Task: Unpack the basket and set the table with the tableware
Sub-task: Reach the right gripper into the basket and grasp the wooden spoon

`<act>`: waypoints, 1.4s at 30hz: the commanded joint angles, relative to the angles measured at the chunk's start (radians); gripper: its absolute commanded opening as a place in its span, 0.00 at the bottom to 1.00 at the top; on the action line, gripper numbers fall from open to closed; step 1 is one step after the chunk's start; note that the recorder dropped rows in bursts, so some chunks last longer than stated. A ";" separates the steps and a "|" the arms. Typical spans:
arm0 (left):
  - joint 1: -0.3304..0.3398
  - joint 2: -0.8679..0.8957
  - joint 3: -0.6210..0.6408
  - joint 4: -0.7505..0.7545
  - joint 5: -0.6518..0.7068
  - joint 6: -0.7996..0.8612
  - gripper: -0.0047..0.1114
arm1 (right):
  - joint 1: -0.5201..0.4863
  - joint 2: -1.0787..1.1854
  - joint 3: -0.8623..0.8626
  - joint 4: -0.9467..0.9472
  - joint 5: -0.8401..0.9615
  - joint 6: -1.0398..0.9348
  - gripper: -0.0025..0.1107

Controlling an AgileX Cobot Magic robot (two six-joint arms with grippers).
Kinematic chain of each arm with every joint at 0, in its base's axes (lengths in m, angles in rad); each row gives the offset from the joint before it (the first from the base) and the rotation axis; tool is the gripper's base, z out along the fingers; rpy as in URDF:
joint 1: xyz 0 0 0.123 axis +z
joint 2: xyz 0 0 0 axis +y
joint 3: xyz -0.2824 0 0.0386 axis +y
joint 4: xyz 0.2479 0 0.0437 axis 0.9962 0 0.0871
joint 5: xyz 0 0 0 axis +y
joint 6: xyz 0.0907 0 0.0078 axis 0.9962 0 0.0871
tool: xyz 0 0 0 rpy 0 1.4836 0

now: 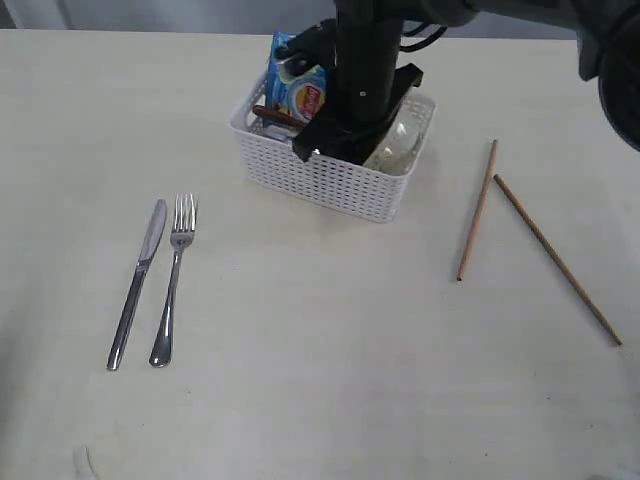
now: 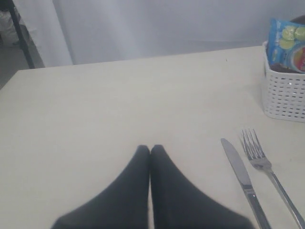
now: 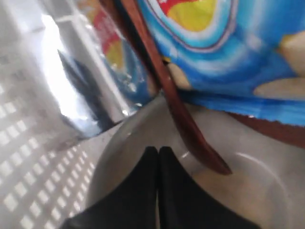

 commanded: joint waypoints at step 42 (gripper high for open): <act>-0.005 -0.002 0.002 0.003 -0.001 -0.002 0.04 | 0.018 -0.066 0.061 0.149 -0.400 -0.389 0.02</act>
